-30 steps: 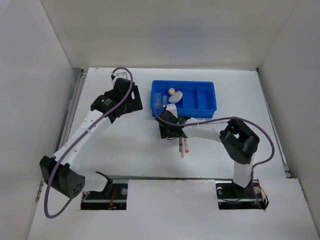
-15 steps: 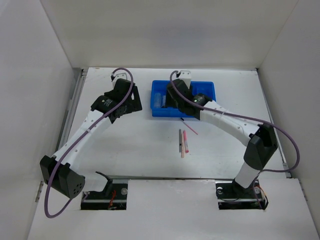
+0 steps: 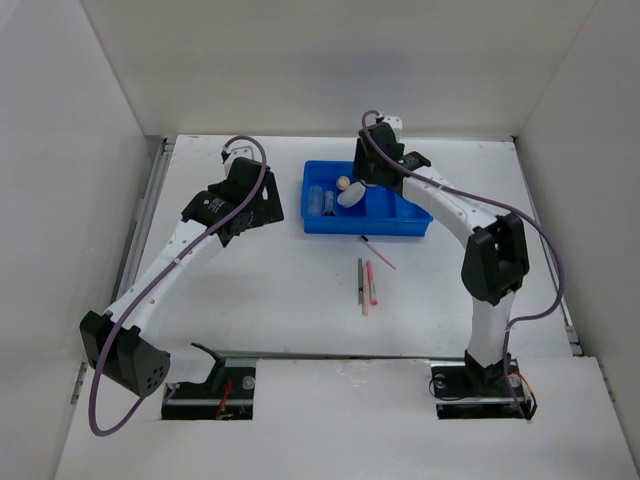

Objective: Organize the makeup

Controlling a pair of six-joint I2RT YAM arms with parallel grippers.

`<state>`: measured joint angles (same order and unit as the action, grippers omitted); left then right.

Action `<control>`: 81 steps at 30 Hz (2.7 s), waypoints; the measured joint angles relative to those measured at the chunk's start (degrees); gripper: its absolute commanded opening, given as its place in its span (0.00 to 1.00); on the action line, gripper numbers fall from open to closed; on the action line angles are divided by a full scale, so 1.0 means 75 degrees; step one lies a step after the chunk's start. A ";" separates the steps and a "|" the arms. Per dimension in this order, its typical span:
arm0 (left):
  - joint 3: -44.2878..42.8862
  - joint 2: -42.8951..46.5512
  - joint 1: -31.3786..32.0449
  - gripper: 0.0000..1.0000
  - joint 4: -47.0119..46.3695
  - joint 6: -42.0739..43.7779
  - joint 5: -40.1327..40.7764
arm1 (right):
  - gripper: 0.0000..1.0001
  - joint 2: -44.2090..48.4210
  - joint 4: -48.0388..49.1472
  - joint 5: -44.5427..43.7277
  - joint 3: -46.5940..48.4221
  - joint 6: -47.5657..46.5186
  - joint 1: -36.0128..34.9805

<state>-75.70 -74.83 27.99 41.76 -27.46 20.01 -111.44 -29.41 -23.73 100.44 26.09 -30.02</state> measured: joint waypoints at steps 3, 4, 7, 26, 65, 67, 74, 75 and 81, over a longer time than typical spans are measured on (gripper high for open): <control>0.0000 0.0000 0.0000 0.80 0.0023 0.0000 0.0000 | 0.51 -0.0376 0.0006 0.0169 0.0105 -0.0061 0.0172; 0.0000 0.0000 0.0000 0.80 0.0026 0.0000 0.0000 | 0.51 -0.0469 -0.0003 0.0230 0.0105 -0.0067 0.0242; 0.0000 0.0000 0.0000 0.80 0.0032 0.0032 0.0000 | 0.51 -0.0691 -0.0012 0.0379 0.0105 -0.0093 0.0437; 0.0003 0.0000 0.0000 0.80 0.0201 0.0058 0.0000 | 0.72 -0.1314 0.0210 0.0574 0.0099 -0.0082 0.0659; 0.0280 0.0015 0.0000 0.79 0.0192 0.0073 -0.0131 | 0.44 0.3911 0.1329 0.1562 -0.6563 0.0906 -0.1376; 0.0300 0.0023 0.0000 0.79 0.0187 0.0073 -0.0163 | 0.44 0.3617 0.1419 0.1690 -0.6659 0.0976 -0.1405; 0.0332 0.0055 0.0000 0.79 0.0178 0.0073 -0.0210 | 0.44 0.2538 0.1888 0.1938 -0.6738 0.1160 -0.1644; 0.0347 0.0058 0.0000 0.79 0.0175 0.0073 -0.0207 | 0.44 0.2527 0.1961 0.1961 -0.6738 0.1174 -0.1667; 0.0399 0.0058 0.0000 0.79 0.0178 0.0073 -0.0210 | 0.44 0.2474 0.2206 0.1964 -0.6776 0.1303 -0.1716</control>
<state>-72.71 -74.39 27.99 43.09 -26.92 18.44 -92.88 -12.86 -8.99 49.63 35.86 -42.89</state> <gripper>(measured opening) 0.795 0.442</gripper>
